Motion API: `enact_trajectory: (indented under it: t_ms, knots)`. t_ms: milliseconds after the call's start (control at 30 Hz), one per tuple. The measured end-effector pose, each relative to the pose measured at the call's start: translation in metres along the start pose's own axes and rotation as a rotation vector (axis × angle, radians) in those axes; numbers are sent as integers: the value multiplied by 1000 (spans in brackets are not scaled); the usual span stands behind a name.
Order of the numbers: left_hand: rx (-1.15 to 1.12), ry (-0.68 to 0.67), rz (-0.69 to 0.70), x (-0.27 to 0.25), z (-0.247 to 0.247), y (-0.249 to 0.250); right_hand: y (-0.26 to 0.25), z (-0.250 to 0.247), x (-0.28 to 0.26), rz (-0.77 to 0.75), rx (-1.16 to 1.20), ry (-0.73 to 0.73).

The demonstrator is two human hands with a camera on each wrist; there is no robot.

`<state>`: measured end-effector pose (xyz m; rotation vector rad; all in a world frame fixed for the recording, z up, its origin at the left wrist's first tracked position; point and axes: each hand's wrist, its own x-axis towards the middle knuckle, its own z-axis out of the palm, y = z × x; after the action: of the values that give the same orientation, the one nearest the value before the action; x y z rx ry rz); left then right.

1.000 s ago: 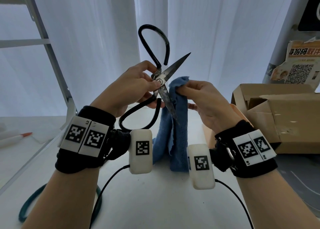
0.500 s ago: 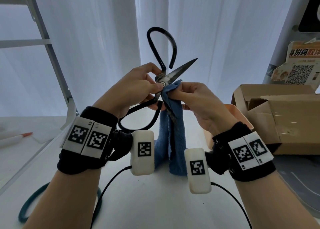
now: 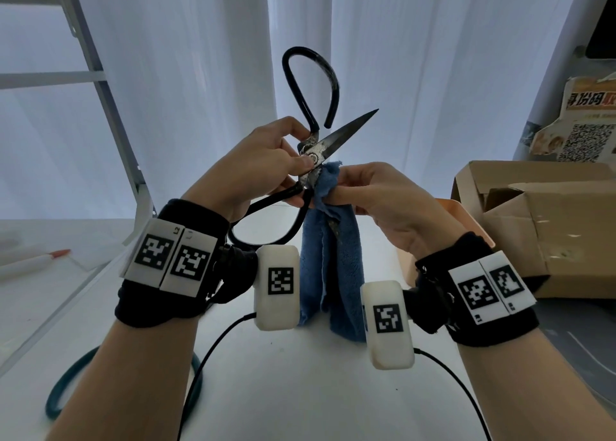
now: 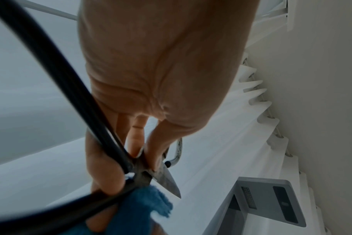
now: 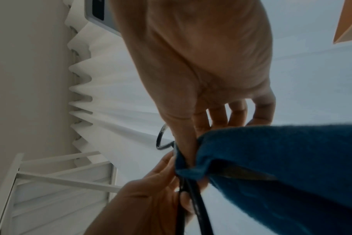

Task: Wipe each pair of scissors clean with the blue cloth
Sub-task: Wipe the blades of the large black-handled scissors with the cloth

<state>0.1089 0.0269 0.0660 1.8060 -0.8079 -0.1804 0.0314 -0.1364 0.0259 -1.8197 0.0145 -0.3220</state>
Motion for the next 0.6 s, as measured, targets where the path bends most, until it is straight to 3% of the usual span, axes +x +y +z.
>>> enact_trajectory:
  t_ms: [600]
  knots:
    - [4, 13, -17, 0, -3, 1, 0, -3, 0, 33, -100, -9]
